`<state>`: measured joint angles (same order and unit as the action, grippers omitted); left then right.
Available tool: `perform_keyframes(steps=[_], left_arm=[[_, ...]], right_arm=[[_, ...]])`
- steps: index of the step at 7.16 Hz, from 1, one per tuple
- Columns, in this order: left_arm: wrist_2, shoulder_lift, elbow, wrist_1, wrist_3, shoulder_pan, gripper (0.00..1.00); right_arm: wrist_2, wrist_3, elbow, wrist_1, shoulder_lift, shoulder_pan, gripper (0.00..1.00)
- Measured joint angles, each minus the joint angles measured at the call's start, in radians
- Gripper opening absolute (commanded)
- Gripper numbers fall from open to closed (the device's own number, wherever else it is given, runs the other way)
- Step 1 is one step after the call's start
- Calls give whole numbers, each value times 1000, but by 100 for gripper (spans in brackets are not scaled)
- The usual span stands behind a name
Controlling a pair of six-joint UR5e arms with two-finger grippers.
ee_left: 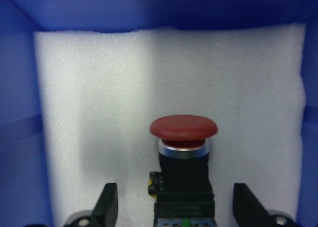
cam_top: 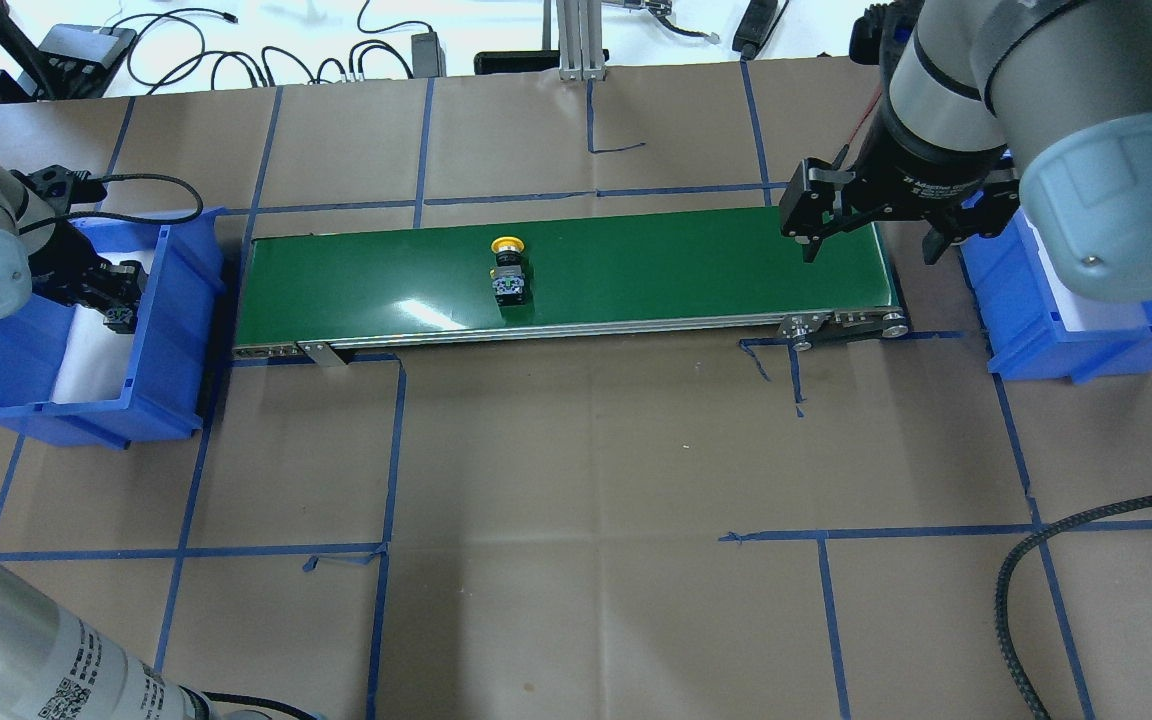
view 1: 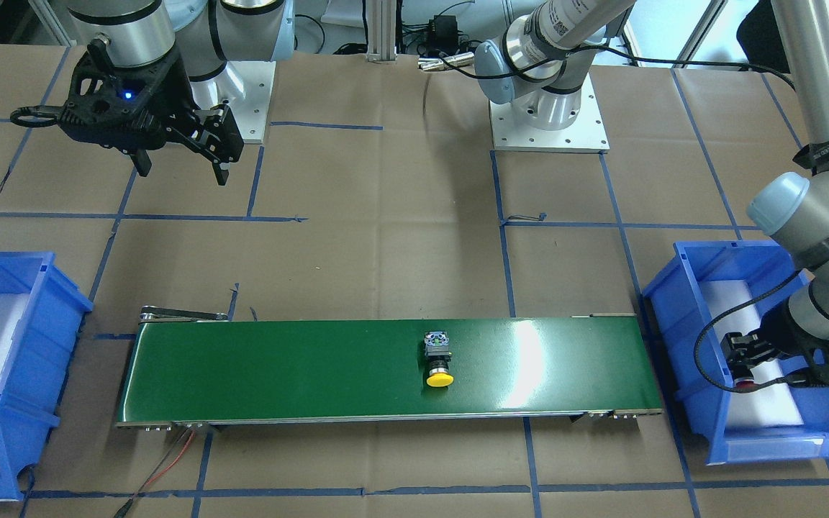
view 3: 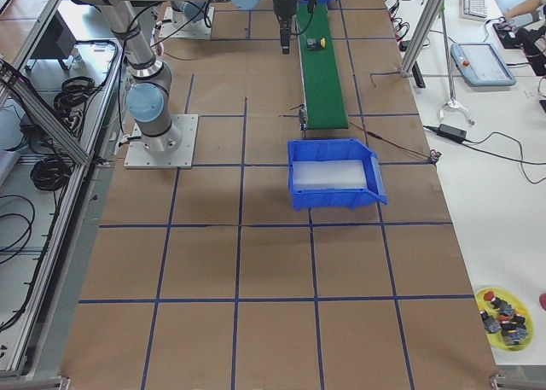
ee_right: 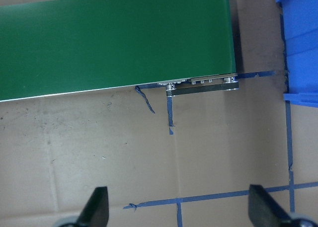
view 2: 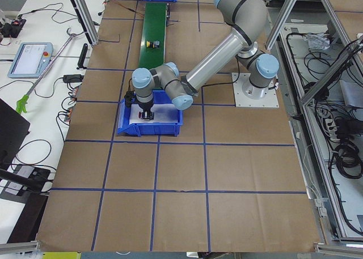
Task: Transport two buttons from left to right
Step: 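Lower the left gripper and grasp the red-capped push button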
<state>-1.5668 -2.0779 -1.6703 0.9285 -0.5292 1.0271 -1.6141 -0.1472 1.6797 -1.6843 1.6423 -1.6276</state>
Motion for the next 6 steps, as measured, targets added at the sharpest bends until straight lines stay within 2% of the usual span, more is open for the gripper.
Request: perform_keyframes(steps=[3, 6], left_arm=[[4, 66, 27, 56, -8, 2, 2], [0, 190, 70, 251, -15, 2, 2]], right_arm=[[0, 0, 0, 0, -1, 0, 100], [-1, 0, 0, 0, -1, 0, 100]])
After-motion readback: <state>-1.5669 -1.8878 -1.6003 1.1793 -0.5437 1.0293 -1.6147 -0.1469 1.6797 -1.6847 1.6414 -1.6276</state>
